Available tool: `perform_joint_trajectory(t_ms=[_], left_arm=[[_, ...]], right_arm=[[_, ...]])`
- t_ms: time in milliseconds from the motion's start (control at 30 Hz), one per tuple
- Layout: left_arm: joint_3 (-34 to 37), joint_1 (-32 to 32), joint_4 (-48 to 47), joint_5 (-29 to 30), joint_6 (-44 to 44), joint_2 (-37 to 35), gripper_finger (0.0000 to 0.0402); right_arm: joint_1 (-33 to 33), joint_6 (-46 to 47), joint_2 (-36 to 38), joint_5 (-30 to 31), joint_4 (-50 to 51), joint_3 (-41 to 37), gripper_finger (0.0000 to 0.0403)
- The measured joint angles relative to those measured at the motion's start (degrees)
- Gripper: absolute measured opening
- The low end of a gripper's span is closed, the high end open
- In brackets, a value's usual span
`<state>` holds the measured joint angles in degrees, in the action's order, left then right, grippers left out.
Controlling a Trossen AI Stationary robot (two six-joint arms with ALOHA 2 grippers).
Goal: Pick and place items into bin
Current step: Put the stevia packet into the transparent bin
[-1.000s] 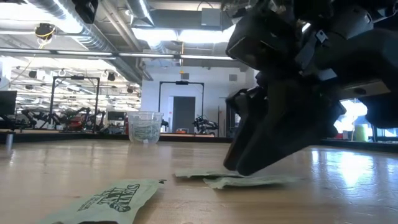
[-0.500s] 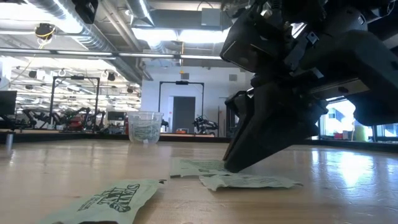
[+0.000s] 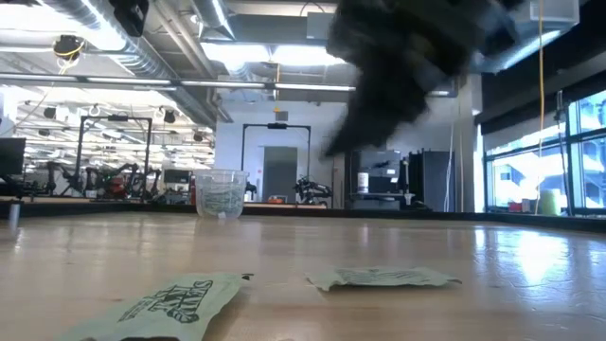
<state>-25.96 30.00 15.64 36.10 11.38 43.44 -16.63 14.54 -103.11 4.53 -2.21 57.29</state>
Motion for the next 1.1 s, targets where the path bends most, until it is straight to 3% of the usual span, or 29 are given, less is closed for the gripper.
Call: perform_joint_trajectory(t_ms=[133, 267, 433, 600, 733, 900, 1100], left_arm=[[0.0, 0.0, 0.0, 2.3, 0.0, 0.0, 0.0072], [0.0, 0.0, 0.3, 4.7, 0.0, 0.0, 0.0072], [0.0, 0.0, 0.7, 7.6, 0.0, 0.0, 0.0072], [0.0, 0.0, 0.9, 10.1, 0.0, 0.0, 0.0072], [0.0, 0.0, 0.9, 12.2, 0.0, 0.0, 0.0072], [0.0, 0.0, 0.8, 15.0, 0.0, 0.0, 0.0072], [0.0, 0.0, 0.9, 18.1, 0.0, 0.0, 0.0072]], right_arm=[[7.0, 4.7, 7.0, -0.2, 2.5, 0.0, 0.0002], [14.3, 2.0, 12.7, -0.2, 3.1, 1.4, 0.0002], [23.3, -6.1, 12.7, -0.5, 12.0, 12.5, 0.0001], [32.6, -12.7, 6.3, -6.8, 18.6, 26.4, 0.0001], [37.0, -17.1, -0.6, -10.2, 18.3, 35.8, 0.0001], [39.1, -18.1, -11.0, -14.9, 18.7, 45.2, 0.0000], [39.0, -21.3, -21.8, -15.3, 22.3, 53.4, 0.0000]])
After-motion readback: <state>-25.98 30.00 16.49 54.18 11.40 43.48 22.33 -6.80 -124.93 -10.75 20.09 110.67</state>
